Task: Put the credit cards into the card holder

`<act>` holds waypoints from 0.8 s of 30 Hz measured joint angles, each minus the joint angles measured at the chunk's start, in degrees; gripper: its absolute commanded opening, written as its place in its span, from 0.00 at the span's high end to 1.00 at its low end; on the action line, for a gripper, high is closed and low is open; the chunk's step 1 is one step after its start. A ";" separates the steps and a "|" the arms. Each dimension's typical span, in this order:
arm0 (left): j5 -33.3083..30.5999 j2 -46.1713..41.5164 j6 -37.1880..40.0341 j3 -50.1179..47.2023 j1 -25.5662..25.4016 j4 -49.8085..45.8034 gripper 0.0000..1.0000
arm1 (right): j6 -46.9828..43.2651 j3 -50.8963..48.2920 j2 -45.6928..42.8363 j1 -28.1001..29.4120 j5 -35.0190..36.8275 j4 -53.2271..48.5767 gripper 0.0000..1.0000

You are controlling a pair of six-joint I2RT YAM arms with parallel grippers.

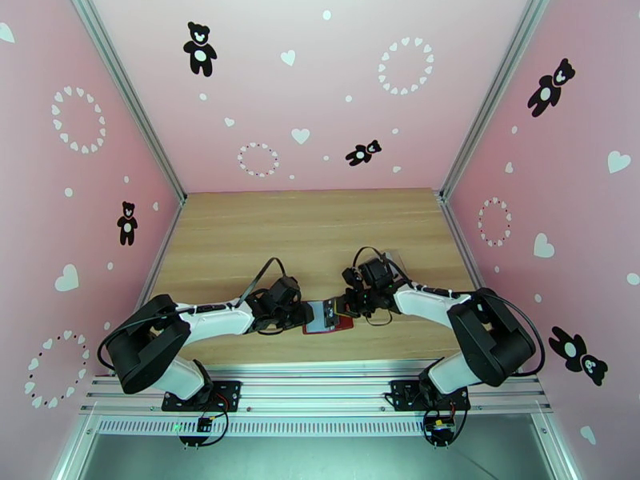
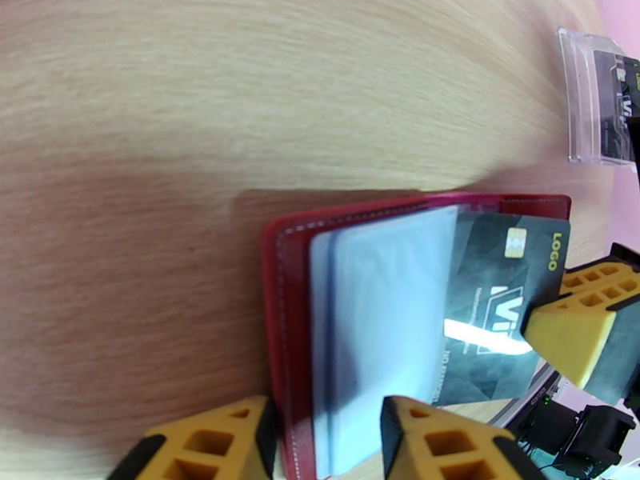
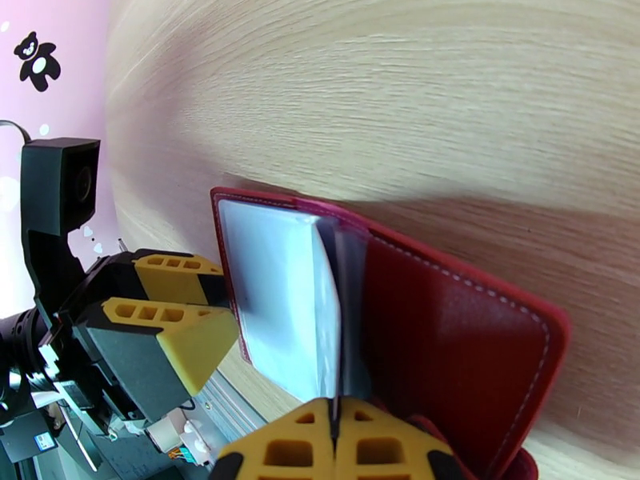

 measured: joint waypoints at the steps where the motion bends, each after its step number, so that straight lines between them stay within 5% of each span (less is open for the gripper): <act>1: 0.00 0.00 0.00 0.00 0.00 0.02 0.60 | 0.39 -0.22 -0.20 0.00 0.00 0.31 1.00; 24: 0.00 0.13 0.00 0.00 0.00 0.20 0.60 | 3.54 -3.15 -1.07 0.00 0.13 3.96 1.00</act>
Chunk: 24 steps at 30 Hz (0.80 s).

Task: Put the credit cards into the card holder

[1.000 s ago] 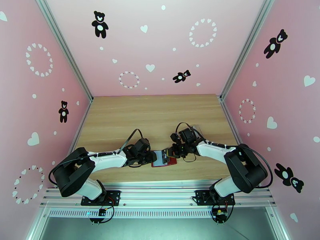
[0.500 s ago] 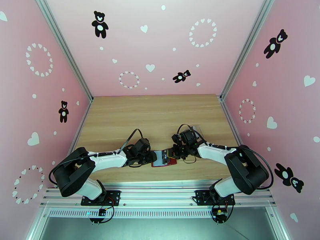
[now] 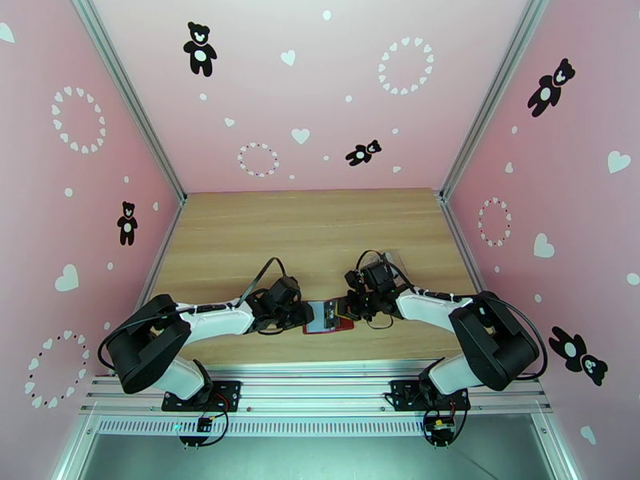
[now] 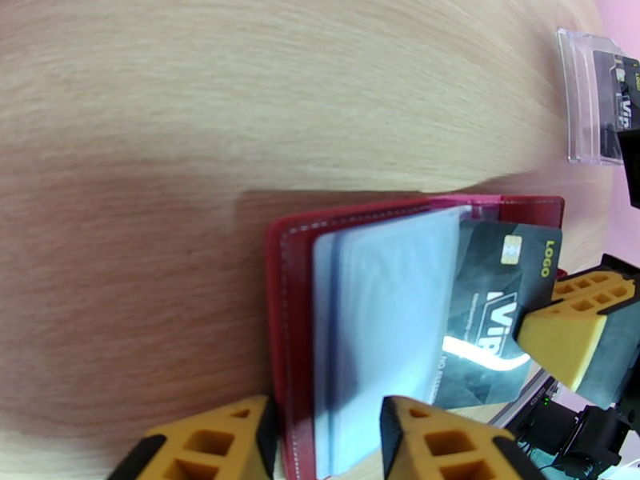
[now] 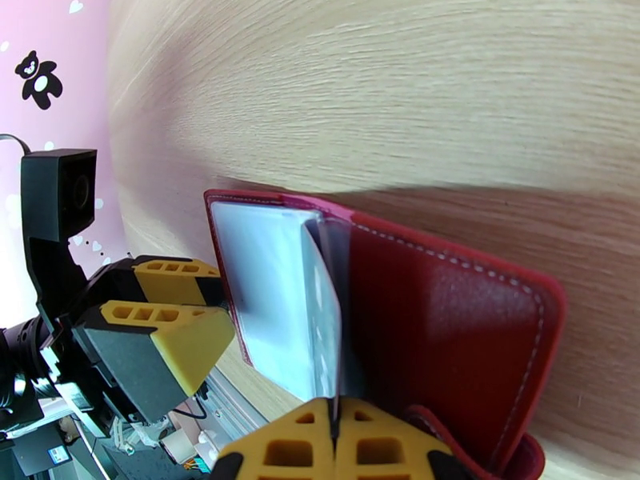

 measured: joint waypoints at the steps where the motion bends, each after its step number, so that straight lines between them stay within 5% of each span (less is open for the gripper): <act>1: 0.00 0.02 0.00 0.00 0.00 0.02 0.60 | 0.02 -0.04 0.00 0.00 0.00 0.17 1.00; 22: 0.00 0.44 0.02 0.17 -0.04 0.37 0.60 | -0.31 0.52 1.66 0.26 -1.01 1.01 1.00; 24: 0.00 0.48 0.02 0.26 -0.04 0.33 0.60 | -0.68 0.83 1.75 0.33 -1.09 0.68 0.94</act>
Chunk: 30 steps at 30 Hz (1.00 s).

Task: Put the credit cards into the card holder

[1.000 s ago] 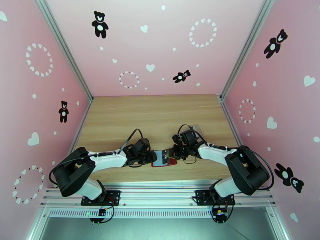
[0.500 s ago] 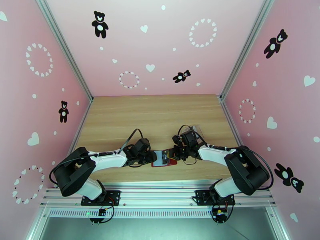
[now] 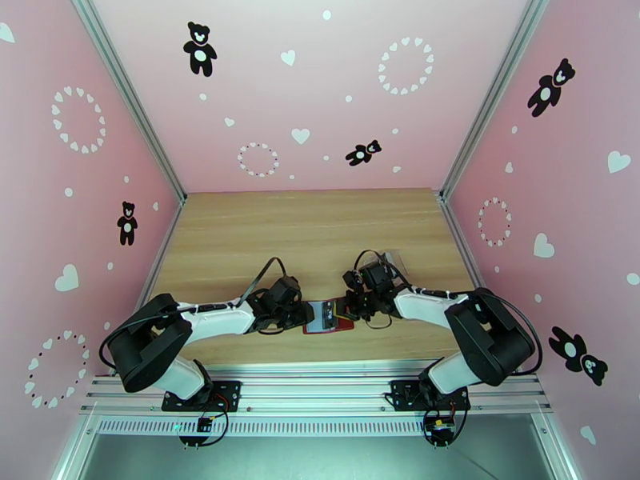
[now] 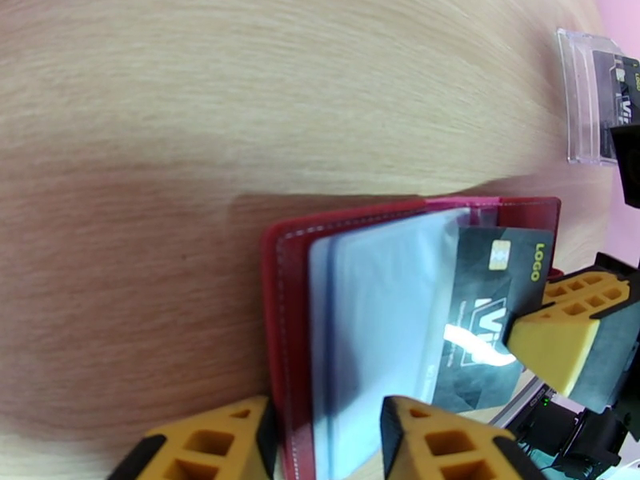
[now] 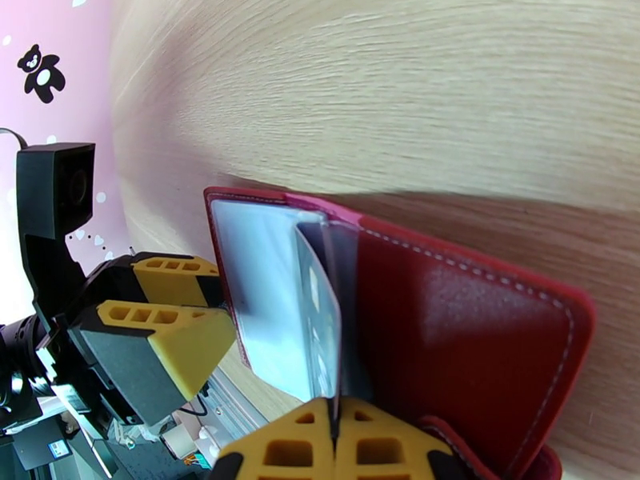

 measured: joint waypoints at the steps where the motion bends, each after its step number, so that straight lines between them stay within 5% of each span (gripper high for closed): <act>1: 0.00 0.11 0.00 0.07 0.00 0.00 0.60 | -0.39 0.24 0.07 0.02 0.02 -0.35 0.88; 4: 0.00 0.26 0.02 0.22 0.00 0.04 0.59 | -1.75 1.05 0.15 0.26 1.01 -2.21 0.70; 8: 0.00 0.42 0.15 0.39 -0.17 0.07 0.59 | -4.13 2.69 0.07 0.79 3.89 -7.10 0.59; 30: -0.04 1.27 0.44 1.25 -0.61 0.09 0.60 | -8.33 10.86 2.64 6.40 15.50 -18.71 0.56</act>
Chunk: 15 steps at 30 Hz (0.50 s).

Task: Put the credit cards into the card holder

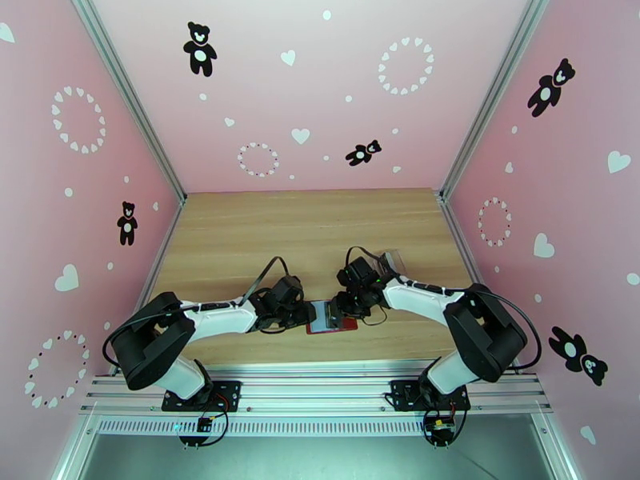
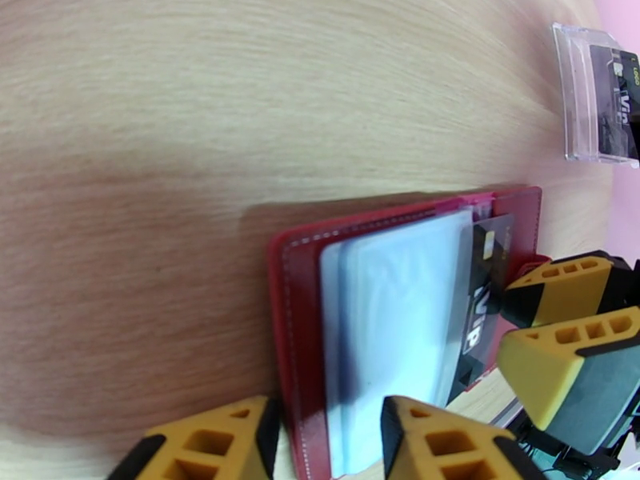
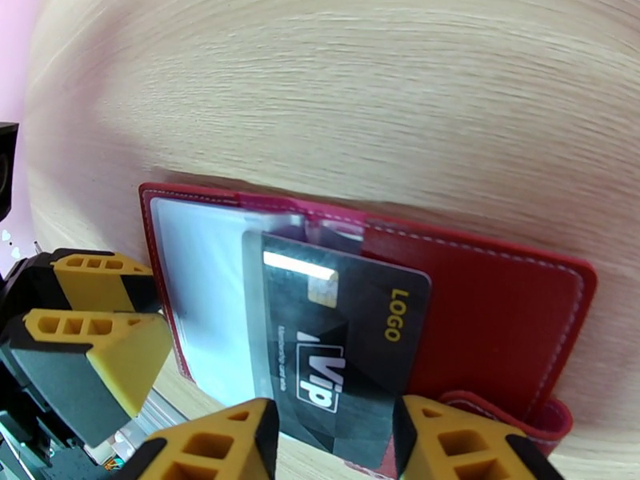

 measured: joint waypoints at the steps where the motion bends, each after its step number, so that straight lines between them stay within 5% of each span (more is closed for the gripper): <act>1: -0.02 0.07 0.02 0.04 -0.04 0.00 0.60 | 0.00 0.28 0.31 0.24 0.02 0.00 0.56; 15: -0.22 0.11 0.22 0.15 -0.20 -0.02 0.60 | 2.23 1.25 2.14 2.14 -2.99 4.66 0.56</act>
